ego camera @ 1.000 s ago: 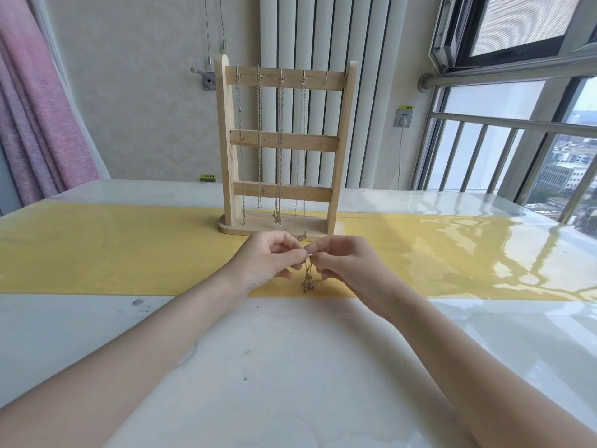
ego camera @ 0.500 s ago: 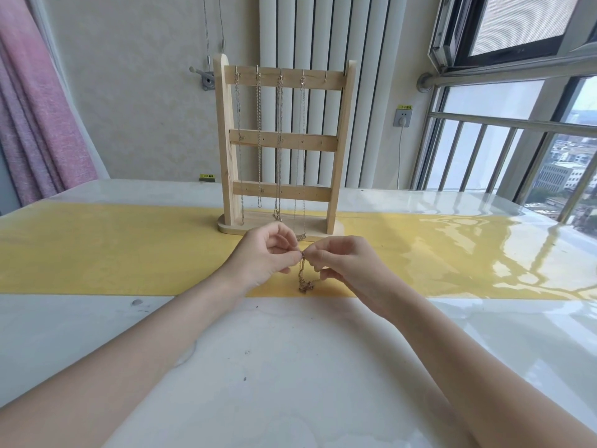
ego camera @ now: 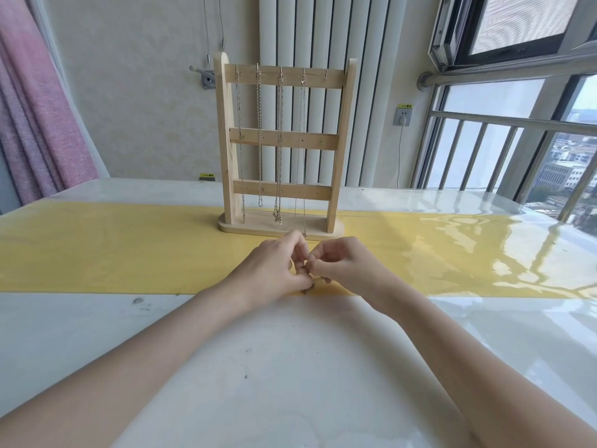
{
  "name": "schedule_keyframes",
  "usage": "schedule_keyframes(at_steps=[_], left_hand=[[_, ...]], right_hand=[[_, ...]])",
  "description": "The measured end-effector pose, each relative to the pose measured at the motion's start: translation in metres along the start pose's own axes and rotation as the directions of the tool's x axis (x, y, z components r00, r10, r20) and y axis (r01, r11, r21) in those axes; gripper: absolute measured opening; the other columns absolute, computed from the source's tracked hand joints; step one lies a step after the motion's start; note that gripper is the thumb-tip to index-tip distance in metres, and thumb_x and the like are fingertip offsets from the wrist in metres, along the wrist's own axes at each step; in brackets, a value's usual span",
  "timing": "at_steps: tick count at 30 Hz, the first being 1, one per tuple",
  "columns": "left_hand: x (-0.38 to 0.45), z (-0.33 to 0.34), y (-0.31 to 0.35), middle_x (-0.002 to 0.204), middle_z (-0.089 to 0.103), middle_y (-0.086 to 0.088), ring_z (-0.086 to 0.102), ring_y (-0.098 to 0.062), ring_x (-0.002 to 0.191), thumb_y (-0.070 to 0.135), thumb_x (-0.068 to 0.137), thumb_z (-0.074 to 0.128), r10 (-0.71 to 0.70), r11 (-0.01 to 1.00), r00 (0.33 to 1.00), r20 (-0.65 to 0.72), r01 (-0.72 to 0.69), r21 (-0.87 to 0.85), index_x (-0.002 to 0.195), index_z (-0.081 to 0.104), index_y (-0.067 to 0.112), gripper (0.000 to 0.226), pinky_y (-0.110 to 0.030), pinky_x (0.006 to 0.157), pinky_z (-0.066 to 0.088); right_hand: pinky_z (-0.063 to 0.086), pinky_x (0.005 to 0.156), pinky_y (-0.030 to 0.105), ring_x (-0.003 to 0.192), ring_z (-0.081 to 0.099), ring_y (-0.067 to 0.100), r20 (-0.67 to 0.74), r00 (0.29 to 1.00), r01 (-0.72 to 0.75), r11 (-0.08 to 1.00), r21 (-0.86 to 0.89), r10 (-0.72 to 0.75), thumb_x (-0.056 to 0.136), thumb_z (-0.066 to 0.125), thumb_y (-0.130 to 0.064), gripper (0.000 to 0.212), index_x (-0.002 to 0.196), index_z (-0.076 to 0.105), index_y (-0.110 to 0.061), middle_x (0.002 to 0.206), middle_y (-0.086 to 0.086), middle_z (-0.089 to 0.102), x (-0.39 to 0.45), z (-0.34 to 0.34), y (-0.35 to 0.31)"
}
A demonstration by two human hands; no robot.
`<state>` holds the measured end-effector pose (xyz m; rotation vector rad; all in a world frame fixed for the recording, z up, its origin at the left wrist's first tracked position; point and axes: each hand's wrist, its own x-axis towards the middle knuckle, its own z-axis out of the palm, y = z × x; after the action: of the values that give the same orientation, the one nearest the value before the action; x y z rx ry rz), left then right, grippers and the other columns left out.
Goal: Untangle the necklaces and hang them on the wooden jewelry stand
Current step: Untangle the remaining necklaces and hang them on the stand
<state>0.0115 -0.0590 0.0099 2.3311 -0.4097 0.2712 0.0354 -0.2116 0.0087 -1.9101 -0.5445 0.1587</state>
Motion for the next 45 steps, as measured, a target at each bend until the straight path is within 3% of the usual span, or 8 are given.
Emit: schedule_keyframes(at_steps=[4, 9, 15, 28, 31, 36, 42, 45], left_hand=[[-0.001, 0.000, -0.001, 0.053, 0.047, 0.017, 0.044, 0.003, 0.055, 0.011, 0.076, 0.064, 0.058, 0.988, 0.995, -0.082, -0.046, 0.147, 0.078, 0.055, 0.021, 0.014, -0.014, 0.051, 0.031], [0.004, -0.012, -0.005, 0.065, 0.055, 0.006, 0.049, 0.002, 0.055, -0.003, 0.085, 0.058, -0.110, 0.918, 0.994, 0.006, 0.104, -0.382, 0.073, 0.062, 0.017, 0.024, -0.016, 0.056, 0.046], [0.005, -0.014, -0.003, 0.067, 0.062, 0.007, 0.055, -0.004, 0.061, 0.010, 0.089, 0.061, -0.224, 0.730, 0.974, 0.033, 0.190, -0.657, 0.083, 0.063, 0.015, 0.008, -0.017, 0.057, 0.049], [0.005, -0.010, 0.000, 0.076, 0.061, -0.001, 0.054, -0.011, 0.072, 0.001, 0.088, 0.059, -0.181, 0.794, 0.983, 0.005, 0.149, -0.590, 0.084, 0.056, 0.014, 0.013, -0.018, 0.062, 0.049], [0.005, -0.006, 0.002, 0.071, 0.059, 0.001, 0.050, -0.013, 0.065, 0.003, 0.088, 0.056, -0.186, 0.829, 0.981, 0.044, 0.181, -0.530, 0.084, 0.051, 0.014, 0.013, -0.020, 0.064, 0.048], [0.003, -0.001, -0.002, 0.072, 0.056, -0.001, 0.049, -0.016, 0.067, -0.001, 0.085, 0.057, -0.258, 0.832, 0.959, 0.118, 0.282, -0.477, 0.083, 0.047, 0.015, 0.018, -0.023, 0.069, 0.046], [0.005, -0.007, 0.004, 0.077, 0.054, -0.006, 0.046, -0.013, 0.065, 0.000, 0.089, 0.055, -0.279, 0.670, 0.954, 0.110, 0.275, -0.689, 0.082, 0.045, 0.015, 0.020, -0.016, 0.055, 0.047], [0.004, -0.003, 0.003, 0.071, 0.060, -0.001, 0.051, -0.009, 0.054, 0.001, 0.085, 0.058, -0.221, 0.856, 0.974, 0.042, 0.214, -0.470, 0.082, 0.049, 0.016, 0.018, -0.027, 0.067, 0.048]], right_hand=[[0.033, 0.062, 0.024, 0.060, 0.039, 0.014, -0.006, 1.000, -0.005, 0.999, 0.032, 0.005, 0.088, 0.057, -0.003, 0.012, 0.078, 0.061, 0.000, 0.067, 0.007, 0.049, 0.000, 0.001, 0.002], [0.039, 0.060, 0.021, 0.060, 0.040, 0.014, -0.008, 0.999, 0.034, 0.956, 0.290, -0.033, 0.094, 0.050, -0.001, 0.028, 0.066, 0.051, -0.004, 0.064, 0.005, 0.043, 0.003, 0.000, 0.001], [0.038, 0.060, 0.023, 0.063, 0.040, 0.017, -0.010, 1.000, 0.026, 0.924, 0.381, -0.024, 0.094, 0.048, -0.003, 0.023, 0.071, 0.052, -0.002, 0.064, 0.002, 0.047, 0.005, -0.002, 0.002], [0.042, 0.062, 0.021, 0.060, 0.044, 0.012, 0.050, 0.998, 0.021, 0.955, 0.296, -0.038, 0.095, 0.053, -0.006, 0.027, 0.067, 0.053, -0.005, 0.063, 0.003, 0.048, 0.001, -0.002, 0.000], [0.041, 0.060, 0.020, 0.061, 0.045, 0.013, 0.073, 0.997, -0.024, 0.989, 0.149, 0.013, 0.090, 0.055, -0.003, 0.017, 0.073, 0.056, -0.004, 0.063, 0.004, 0.048, 0.001, -0.001, -0.003], [0.037, 0.057, 0.021, 0.058, 0.045, 0.013, 0.062, 0.996, 0.088, 0.900, -0.428, -0.068, 0.079, 0.066, -0.007, 0.021, 0.063, 0.057, -0.015, 0.059, -0.003, 0.053, 0.004, 0.006, -0.006], [0.040, 0.060, 0.024, 0.062, 0.044, 0.016, -0.049, 0.998, 0.034, 0.996, 0.081, -0.030, 0.087, 0.052, -0.003, 0.021, 0.066, 0.054, -0.005, 0.064, 0.007, 0.048, 0.002, 0.003, -0.007], [0.039, 0.061, 0.025, 0.066, 0.043, 0.018, -0.040, 0.999, 0.013, 0.979, 0.204, -0.005, 0.087, 0.050, 0.001, 0.028, 0.061, 0.052, -0.007, 0.069, 0.010, 0.047, 0.003, 0.004, -0.002]])
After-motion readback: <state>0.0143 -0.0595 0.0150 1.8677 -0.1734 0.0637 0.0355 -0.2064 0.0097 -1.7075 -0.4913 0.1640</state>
